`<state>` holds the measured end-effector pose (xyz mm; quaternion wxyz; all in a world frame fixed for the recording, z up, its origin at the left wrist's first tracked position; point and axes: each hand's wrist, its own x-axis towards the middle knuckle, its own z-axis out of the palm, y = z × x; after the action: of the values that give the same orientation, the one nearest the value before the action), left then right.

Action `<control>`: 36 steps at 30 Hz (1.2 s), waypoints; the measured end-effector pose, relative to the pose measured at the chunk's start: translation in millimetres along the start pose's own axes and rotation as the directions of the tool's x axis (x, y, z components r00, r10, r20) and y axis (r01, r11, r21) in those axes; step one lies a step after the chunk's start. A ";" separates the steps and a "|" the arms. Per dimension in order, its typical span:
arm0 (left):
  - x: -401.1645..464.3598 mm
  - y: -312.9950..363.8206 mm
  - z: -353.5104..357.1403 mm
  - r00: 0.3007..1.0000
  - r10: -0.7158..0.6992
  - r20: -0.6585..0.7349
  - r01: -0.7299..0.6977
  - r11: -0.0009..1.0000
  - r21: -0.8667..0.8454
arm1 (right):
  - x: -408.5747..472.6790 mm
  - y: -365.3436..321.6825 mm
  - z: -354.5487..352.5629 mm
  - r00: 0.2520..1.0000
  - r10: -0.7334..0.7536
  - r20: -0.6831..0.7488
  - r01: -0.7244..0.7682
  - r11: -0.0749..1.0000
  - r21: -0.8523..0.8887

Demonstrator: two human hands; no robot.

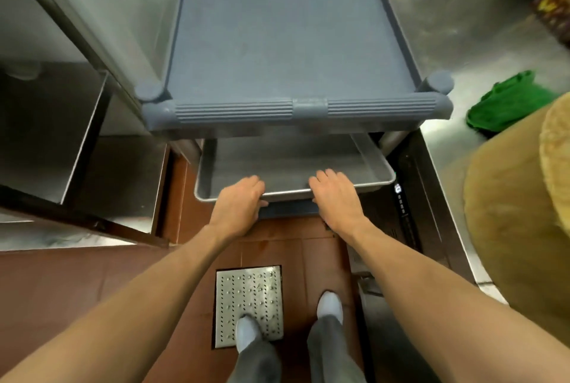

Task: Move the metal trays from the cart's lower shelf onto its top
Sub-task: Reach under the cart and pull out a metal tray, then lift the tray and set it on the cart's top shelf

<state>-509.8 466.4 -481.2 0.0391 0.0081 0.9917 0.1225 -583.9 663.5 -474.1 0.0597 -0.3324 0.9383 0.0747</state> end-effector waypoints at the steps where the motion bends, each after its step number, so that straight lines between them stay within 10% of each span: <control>1: -8.9 3.8 -8.2 1.000 0.011 0.002 -0.011 1.000 0.019 | -11.2 -3.2 -9.5 1.000 0.006 -0.003 -0.006 1.000 0.008; 18: -139.9 114.5 -196.1 0.945 0.183 0.272 -0.179 0.983 -0.038 | -194.2 -22.8 -207.6 0.999 -0.043 0.017 0.040 0.988 0.147; 36: -244.8 209.7 -461.7 0.952 0.250 0.174 -0.273 0.954 0.123 | -316.1 -14.1 -445.2 0.978 -0.162 -0.132 0.177 0.978 0.112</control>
<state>-301.1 551.6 34.8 0.0996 0.1522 0.9819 0.0531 -358.7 767.1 12.7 0.0287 -0.4109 0.9112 -0.0090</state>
